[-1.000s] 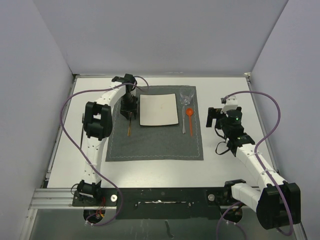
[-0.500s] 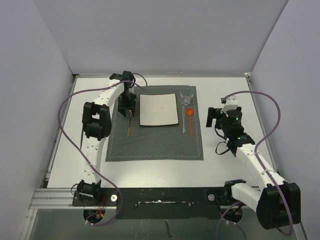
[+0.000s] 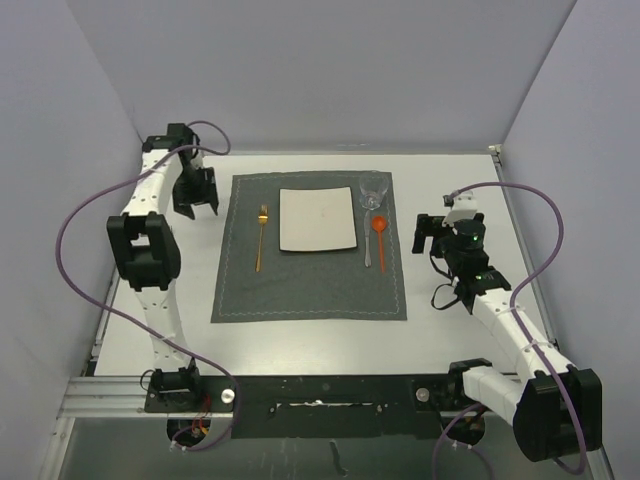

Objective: Set the dinner table for one person
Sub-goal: Pick up the fork at the center of the board.

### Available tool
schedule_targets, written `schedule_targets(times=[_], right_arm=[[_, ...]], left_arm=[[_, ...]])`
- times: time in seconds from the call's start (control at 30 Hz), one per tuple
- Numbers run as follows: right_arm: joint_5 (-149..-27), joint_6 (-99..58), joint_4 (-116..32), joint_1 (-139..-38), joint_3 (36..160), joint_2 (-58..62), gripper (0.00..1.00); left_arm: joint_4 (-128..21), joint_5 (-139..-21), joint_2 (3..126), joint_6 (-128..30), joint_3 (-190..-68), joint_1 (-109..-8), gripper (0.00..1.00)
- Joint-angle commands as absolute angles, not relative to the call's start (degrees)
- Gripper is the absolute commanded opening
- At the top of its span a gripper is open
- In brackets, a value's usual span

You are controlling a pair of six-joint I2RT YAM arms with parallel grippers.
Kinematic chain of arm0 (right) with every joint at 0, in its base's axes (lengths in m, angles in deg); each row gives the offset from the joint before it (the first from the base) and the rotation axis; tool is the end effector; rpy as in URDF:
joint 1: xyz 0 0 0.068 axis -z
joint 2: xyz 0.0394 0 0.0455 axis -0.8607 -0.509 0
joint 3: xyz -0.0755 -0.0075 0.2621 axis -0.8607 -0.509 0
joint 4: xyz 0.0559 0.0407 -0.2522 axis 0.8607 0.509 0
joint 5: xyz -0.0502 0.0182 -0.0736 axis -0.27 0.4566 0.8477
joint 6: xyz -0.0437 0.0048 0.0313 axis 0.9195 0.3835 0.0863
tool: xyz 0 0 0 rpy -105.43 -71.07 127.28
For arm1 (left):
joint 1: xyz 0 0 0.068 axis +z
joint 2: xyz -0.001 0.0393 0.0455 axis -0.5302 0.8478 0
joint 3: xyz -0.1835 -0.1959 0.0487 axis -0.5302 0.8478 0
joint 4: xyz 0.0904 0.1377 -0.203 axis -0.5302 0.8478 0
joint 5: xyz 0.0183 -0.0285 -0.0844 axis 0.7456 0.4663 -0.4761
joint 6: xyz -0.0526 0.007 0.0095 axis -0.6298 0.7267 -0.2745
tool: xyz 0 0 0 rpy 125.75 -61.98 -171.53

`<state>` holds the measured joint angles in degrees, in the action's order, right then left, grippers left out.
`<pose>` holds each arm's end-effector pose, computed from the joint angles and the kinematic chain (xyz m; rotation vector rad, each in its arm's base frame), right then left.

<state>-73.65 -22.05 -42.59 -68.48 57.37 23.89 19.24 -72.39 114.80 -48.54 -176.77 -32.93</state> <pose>0.2305 0.0324 0.2507 0.0713 1.9879 0.0785 0.4496 -0.0075 0.2591 -0.2672 2.8818 -0.0538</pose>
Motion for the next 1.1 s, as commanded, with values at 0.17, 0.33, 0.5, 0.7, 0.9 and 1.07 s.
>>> schedule_targets(times=[0.17,0.33,0.5,0.7,0.9,1.07], right_arm=[[-73.7,-24.0,-47.7,-69.5,58.3,24.2,0.98],[-71.2,-22.0,-47.2,-71.0,58.4,24.0,0.98],[-70.2,-21.6,-48.0,-71.3,58.0,23.8,0.98],[-69.7,-21.3,-48.4,-71.5,57.6,23.7,0.98],[-69.6,-21.2,-48.5,-71.7,57.6,23.8,0.98],[-69.5,-21.3,-48.9,-72.0,57.5,24.0,0.98]], left_arm=[[12.0,-74.6,109.5,-41.4,-168.2,-23.1,0.57],[11.4,-77.6,110.8,-39.7,-168.0,-20.0,0.55],[10.8,-82.6,111.5,-37.2,-167.0,-16.9,0.50],[10.5,-88.1,112.4,-36.0,-166.4,-13.8,0.54],[10.7,-87.3,112.8,-34.8,-165.6,-13.3,0.58],[10.2,-85.3,112.3,-33.5,-163.4,-13.3,0.60]])
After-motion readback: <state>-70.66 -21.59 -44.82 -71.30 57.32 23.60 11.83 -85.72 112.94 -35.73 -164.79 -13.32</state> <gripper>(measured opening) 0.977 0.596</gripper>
